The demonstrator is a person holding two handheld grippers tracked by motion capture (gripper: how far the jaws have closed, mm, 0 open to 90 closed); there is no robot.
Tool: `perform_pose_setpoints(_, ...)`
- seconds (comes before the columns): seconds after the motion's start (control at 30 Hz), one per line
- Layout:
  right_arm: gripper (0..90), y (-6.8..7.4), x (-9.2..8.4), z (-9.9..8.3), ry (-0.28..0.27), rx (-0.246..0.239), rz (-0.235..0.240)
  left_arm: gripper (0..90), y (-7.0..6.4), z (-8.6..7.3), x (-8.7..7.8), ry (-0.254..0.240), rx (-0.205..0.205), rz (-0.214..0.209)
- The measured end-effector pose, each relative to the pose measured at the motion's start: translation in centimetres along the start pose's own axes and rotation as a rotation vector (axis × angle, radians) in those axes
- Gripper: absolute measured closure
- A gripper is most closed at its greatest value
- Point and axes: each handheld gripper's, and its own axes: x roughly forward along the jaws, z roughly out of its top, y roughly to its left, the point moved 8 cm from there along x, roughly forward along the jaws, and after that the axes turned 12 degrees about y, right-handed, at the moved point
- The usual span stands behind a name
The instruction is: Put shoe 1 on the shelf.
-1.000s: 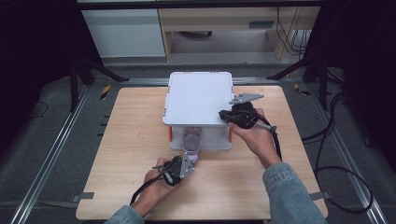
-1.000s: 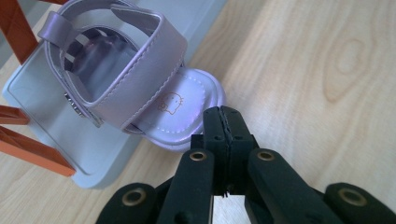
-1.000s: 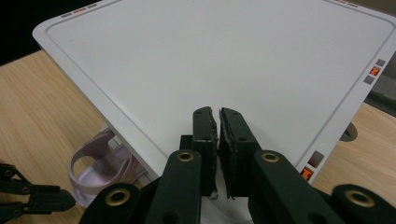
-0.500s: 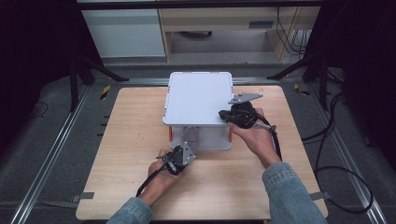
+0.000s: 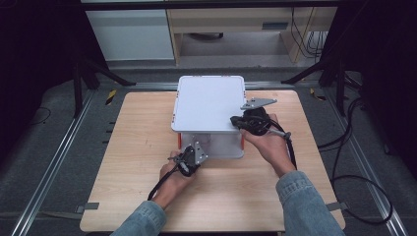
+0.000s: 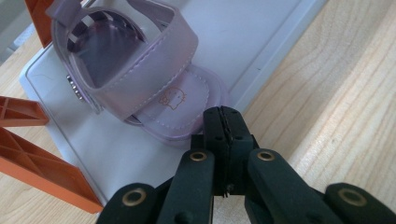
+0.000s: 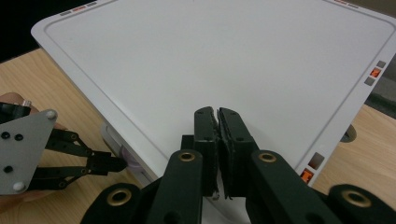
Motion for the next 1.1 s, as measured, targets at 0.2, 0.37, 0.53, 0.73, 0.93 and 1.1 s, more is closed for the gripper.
perform_pose_setpoints(0.2,86.4,0.0,0.0,0.0,-0.002,0.001,0.003,89.5,0.1,0.3,0.2,0.005,-0.004,-0.003)
perform_pose_setpoints(0.37,86.5,0.0,0.0,0.0,-0.003,0.001,0.006,89.5,0.4,0.3,0.6,0.013,-0.012,-0.005)
perform_pose_setpoints(0.53,86.4,-0.1,0.0,0.0,-0.001,0.0,0.007,89.5,0.5,0.4,0.5,0.005,-0.019,0.0)
perform_pose_setpoints(0.73,84.2,-0.1,0.0,0.0,-0.003,0.008,0.009,88.9,0.8,0.2,-0.2,-0.003,-0.025,0.012)
perform_pose_setpoints(0.93,57.6,-1.0,-0.3,0.1,-0.032,0.062,-0.043,76.0,1.1,-1.0,-2.1,-0.038,-0.056,-0.001)
perform_pose_setpoints(1.1,40.5,-2.4,-1.9,-0.2,-0.091,0.144,-0.108,53.3,1.8,-2.8,-3.6,-0.043,-0.122,-0.039)
